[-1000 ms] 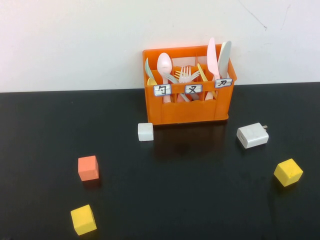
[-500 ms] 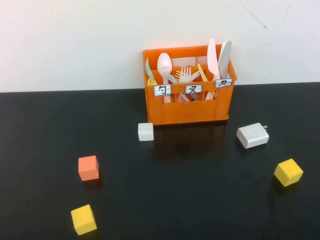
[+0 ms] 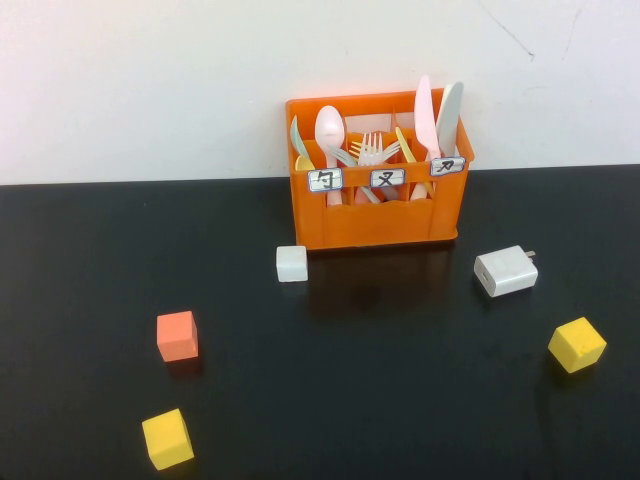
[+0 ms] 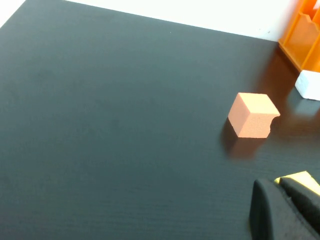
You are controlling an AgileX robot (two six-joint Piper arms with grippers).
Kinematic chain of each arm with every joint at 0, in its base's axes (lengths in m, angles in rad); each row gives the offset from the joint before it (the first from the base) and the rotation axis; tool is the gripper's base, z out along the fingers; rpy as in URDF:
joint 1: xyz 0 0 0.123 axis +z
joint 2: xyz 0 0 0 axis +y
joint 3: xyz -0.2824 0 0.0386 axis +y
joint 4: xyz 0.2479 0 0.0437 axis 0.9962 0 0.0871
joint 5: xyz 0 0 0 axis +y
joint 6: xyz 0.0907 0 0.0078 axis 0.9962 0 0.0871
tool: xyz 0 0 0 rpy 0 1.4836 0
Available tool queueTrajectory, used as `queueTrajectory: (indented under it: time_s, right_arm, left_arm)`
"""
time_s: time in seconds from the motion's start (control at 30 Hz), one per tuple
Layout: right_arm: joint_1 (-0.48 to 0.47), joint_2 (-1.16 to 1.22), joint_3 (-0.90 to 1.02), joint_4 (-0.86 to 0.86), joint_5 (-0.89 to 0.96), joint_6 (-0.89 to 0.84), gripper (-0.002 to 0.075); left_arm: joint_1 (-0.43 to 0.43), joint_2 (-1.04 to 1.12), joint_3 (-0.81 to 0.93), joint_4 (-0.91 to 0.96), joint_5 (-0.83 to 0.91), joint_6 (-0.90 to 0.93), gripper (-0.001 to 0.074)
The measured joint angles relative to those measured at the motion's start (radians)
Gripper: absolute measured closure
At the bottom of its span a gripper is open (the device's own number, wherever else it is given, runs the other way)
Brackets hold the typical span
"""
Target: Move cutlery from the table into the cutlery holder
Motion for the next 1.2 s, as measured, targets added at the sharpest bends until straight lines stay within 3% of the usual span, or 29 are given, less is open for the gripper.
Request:
queueTrajectory:
  time_s: [0.23,1.2]
  right_arm:
    - [0.0,0.0,0.0,0.0,0.0,0.0,0.0727]
    - [0.0,0.0,0.0,0.002,0.0,0.0,0.0727]
  left_arm:
    - [0.0,0.0,0.0,0.0,0.0,0.112,0.0736]
    - [0.0,0.0,0.0,0.0,0.0,0.133,0.0736]
